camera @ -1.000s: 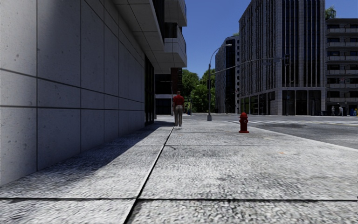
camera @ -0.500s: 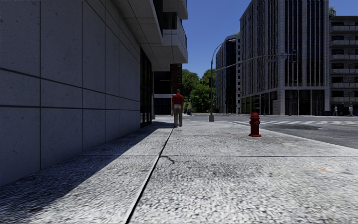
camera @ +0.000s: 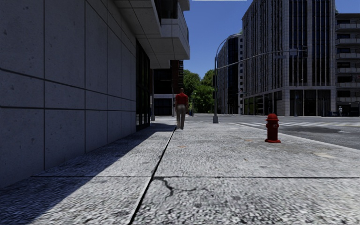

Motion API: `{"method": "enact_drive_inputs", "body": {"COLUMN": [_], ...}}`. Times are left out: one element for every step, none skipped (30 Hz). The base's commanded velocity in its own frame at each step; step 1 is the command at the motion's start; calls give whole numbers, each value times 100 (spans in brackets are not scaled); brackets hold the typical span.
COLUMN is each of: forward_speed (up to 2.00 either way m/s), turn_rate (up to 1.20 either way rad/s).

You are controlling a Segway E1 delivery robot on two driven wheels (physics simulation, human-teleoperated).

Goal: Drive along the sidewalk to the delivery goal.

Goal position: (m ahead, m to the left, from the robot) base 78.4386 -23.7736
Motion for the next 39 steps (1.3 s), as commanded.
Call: {"method": "enact_drive_inputs", "body": {"forward_speed": [200, 200, 200, 200, 200, 200, 200, 200, 200, 200, 200, 200, 200, 200, 200, 200, 200, 200, 200, 200, 200, 200, 200, 200, 200, 200, 200, 200, 200, 200, 200, 200, 200, 200, 200, 200, 200, 200, 200], "turn_rate": [0, 0, 0, 0, 0, 0, 0, 0, 0, 0, 0, 0, 0, 0, 0, 0, 0, 0, 0, 0, 0, 0, 0, 0, 0, -1, -2, -3, -3, -3, -3, -3, -3, -3, -3, -3, -3, -3, -3]}}
